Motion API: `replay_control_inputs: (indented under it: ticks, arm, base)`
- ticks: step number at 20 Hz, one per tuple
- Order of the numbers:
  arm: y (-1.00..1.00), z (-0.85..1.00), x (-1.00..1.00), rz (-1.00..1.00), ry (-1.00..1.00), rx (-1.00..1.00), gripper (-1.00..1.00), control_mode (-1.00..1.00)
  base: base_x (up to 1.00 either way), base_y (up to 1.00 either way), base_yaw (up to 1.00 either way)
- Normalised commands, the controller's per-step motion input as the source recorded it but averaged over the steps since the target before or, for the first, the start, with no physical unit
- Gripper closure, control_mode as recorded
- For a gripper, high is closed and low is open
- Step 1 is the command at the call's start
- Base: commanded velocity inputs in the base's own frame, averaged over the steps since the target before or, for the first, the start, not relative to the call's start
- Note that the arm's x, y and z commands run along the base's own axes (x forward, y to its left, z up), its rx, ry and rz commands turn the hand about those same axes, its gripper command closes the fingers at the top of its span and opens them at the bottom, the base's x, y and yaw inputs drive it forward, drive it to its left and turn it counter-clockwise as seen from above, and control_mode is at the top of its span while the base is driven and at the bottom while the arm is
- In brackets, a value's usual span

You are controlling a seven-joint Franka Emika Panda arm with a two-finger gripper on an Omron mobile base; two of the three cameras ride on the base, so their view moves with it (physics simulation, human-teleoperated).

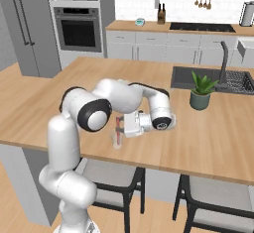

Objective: Take a straw from the drawer in front and place it inside the glass cup on the dining counter.

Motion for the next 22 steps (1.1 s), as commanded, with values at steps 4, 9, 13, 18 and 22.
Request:
replay_control_inputs:
  ticks: [4, 9, 13, 18, 22]
  arm:
    - [0.00, 0.00, -0.06, 0.00, -0.06, -0.06, -1.00, -1.00]
    - [0.00, 0.05, 0.00, 0.00, -0.14, -0.14, -1.00, -1.00]
    - [0.00, 0.22, 0.03, 0.00, -0.17, -0.18, -1.00, -1.00]
    - [0.15, 0.63, -0.18, 0.00, -0.43, -0.31, -1.00, -1.00]
    - [0.38, 0.88, -0.44, 0.00, -0.57, -0.40, -1.00, -1.00]
  base:
    - [0.00, 0.00, 0.00]
    - [0.00, 0.00, 0.00]
    - [0.00, 0.00, 0.00]
    - [0.00, 0.00, 0.00]
    - [0.00, 0.00, 0.00]
